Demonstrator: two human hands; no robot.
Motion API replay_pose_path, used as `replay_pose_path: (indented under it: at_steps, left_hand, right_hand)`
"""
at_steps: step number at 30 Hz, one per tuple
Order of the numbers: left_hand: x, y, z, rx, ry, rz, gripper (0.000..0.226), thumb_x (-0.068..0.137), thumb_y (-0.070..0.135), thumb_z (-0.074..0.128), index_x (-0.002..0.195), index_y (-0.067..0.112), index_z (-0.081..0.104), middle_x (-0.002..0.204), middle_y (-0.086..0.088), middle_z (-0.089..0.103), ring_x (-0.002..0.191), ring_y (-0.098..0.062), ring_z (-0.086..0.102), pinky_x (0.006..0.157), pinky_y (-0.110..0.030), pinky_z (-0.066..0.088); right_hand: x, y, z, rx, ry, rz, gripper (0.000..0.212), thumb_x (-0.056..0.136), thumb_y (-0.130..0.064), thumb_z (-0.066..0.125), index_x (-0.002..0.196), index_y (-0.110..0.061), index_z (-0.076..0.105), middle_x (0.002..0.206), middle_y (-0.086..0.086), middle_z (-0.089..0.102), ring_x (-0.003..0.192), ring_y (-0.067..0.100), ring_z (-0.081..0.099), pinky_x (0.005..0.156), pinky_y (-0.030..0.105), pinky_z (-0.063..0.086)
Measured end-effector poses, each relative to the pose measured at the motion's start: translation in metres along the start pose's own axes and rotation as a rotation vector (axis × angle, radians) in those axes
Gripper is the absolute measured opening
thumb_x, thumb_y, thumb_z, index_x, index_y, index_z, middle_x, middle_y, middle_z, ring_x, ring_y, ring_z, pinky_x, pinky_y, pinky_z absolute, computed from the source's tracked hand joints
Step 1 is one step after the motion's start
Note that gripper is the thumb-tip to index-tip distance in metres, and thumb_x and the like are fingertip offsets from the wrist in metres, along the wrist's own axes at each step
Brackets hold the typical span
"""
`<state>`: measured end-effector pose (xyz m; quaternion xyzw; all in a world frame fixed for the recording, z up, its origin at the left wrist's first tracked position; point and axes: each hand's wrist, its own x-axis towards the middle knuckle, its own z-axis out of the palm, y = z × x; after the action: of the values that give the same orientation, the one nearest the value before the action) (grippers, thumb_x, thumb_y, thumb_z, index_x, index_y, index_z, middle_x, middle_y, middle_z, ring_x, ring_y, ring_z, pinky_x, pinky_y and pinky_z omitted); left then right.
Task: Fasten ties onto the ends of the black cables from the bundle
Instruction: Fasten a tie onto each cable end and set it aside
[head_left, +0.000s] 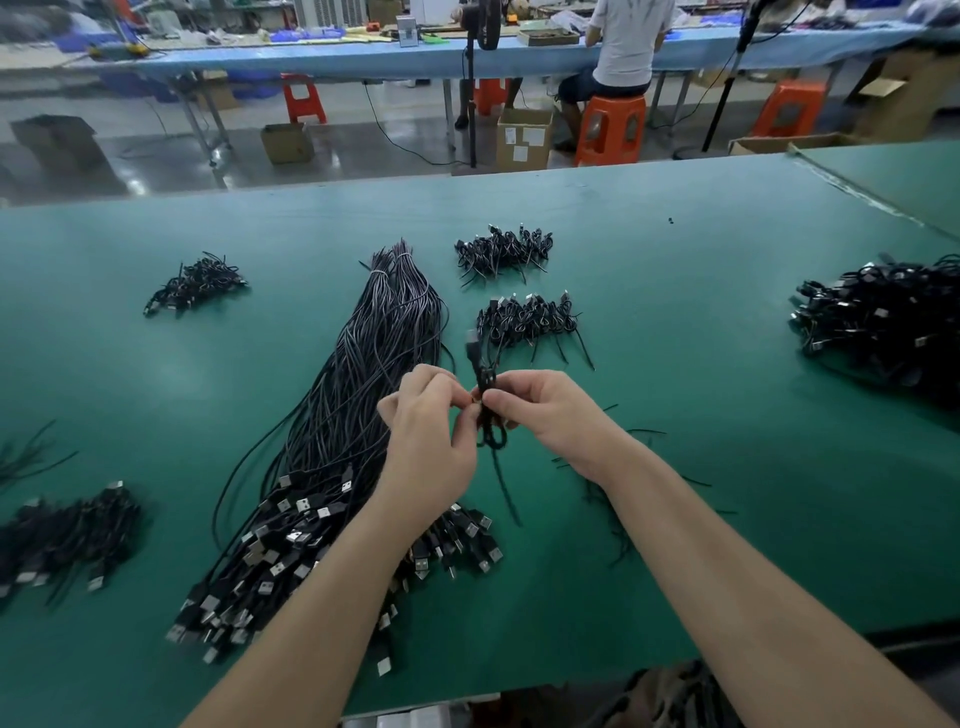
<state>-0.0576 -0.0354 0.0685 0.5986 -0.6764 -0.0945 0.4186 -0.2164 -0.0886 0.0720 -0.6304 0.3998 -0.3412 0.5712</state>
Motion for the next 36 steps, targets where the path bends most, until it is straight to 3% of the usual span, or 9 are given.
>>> replay_pose_path:
  at_steps: [7, 9, 12, 16, 20, 23, 27, 32, 36]
  left_hand:
    - [-0.006, 0.002, 0.000, 0.192, -0.011, 0.282, 0.012, 0.084, 0.000, 0.066, 0.082, 0.010, 0.060, 0.096, -0.003, 0.057, 0.094, -0.022, 0.053, 0.085, -0.029, 0.022]
    - [-0.005, 0.003, 0.001, 0.026, -0.020, 0.136, 0.016, 0.089, 0.002, 0.067, 0.081, 0.013, 0.059, 0.095, 0.002, 0.057, 0.093, -0.017, 0.055, 0.086, -0.032, 0.032]
    - [0.002, 0.000, 0.000, -0.311, -0.071, -0.300, 0.012, 0.094, 0.013, 0.068, 0.083, 0.014, 0.064, 0.090, 0.003, 0.062, 0.083, -0.010, 0.058, 0.082, -0.032, 0.049]
    - [0.006, -0.007, 0.004, -0.456, -0.074, -0.520, 0.014, 0.095, 0.020, 0.067, 0.084, 0.012, 0.066, 0.074, 0.005, 0.056, 0.066, -0.009, 0.046, 0.062, -0.026, 0.039]
    - [0.006, -0.003, 0.003, -0.421, -0.081, -0.416, 0.013, 0.093, 0.015, 0.068, 0.082, 0.013, 0.062, 0.078, 0.005, 0.057, 0.068, -0.009, 0.050, 0.066, -0.031, 0.044]
    - [0.005, 0.002, -0.002, -0.256, -0.078, -0.177, 0.020, 0.091, 0.006, 0.067, 0.077, 0.015, 0.056, 0.088, 0.004, 0.055, 0.083, -0.012, 0.054, 0.082, -0.036, 0.047]
    - [0.002, 0.004, -0.005, -0.053, -0.067, 0.040, 0.024, 0.087, 0.001, 0.069, 0.078, 0.017, 0.053, 0.093, 0.006, 0.053, 0.095, -0.014, 0.050, 0.088, -0.032, 0.031]
    - [-0.001, 0.006, -0.002, -0.035, -0.089, 0.133, 0.017, 0.086, 0.000, 0.070, 0.080, 0.010, 0.058, 0.095, 0.004, 0.053, 0.095, -0.016, 0.048, 0.089, -0.033, 0.034]
    - [-0.002, 0.008, 0.000, -0.063, -0.016, 0.037, 0.023, 0.088, 0.006, 0.071, 0.076, 0.018, 0.054, 0.091, 0.007, 0.054, 0.096, -0.017, 0.048, 0.090, -0.033, 0.034]
  right_hand:
    - [0.005, -0.003, -0.004, 0.163, -0.057, 0.215, 0.004, 0.096, -0.016, 0.066, 0.095, -0.015, 0.063, 0.076, 0.005, 0.070, 0.066, 0.017, 0.066, 0.063, 0.029, 0.050]
    - [0.005, -0.001, -0.005, 0.220, -0.078, 0.173, 0.005, 0.100, -0.014, 0.060, 0.098, -0.012, 0.064, 0.078, 0.006, 0.069, 0.068, 0.016, 0.066, 0.068, 0.030, 0.049]
    - [0.001, 0.001, -0.008, 0.149, -0.122, 0.048, 0.019, 0.100, -0.002, 0.055, 0.112, -0.012, 0.065, 0.091, 0.013, 0.070, 0.078, 0.011, 0.065, 0.075, 0.028, 0.055]
    - [-0.001, 0.006, -0.004, -0.124, -0.008, -0.088, 0.025, 0.091, -0.007, 0.072, 0.115, -0.015, 0.072, 0.111, 0.010, 0.071, 0.089, 0.015, 0.061, 0.080, 0.034, 0.057]
    - [0.002, 0.007, 0.000, -0.080, 0.010, 0.002, 0.011, 0.097, -0.015, 0.065, 0.102, -0.012, 0.075, 0.088, 0.002, 0.075, 0.079, 0.010, 0.067, 0.076, 0.027, 0.057]
    - [0.002, 0.009, -0.002, -0.078, 0.018, 0.053, 0.027, 0.098, -0.025, 0.063, 0.093, -0.001, 0.075, 0.075, 0.010, 0.071, 0.063, 0.017, 0.065, 0.069, 0.033, 0.057]
    - [-0.002, 0.006, -0.003, 0.040, -0.044, 0.161, 0.040, 0.091, -0.041, 0.066, 0.085, -0.002, 0.072, 0.058, 0.007, 0.061, 0.050, 0.019, 0.054, 0.053, 0.027, 0.048]
    - [-0.002, 0.006, 0.000, 0.189, -0.050, 0.314, 0.038, 0.099, -0.035, 0.061, 0.068, -0.013, 0.063, 0.059, -0.001, 0.056, 0.047, 0.013, 0.044, 0.047, 0.025, 0.038]
    - [-0.001, 0.007, -0.001, 0.054, 0.035, 0.227, 0.037, 0.102, -0.032, 0.058, 0.074, -0.009, 0.066, 0.060, 0.000, 0.062, 0.048, 0.015, 0.055, 0.053, 0.028, 0.049]
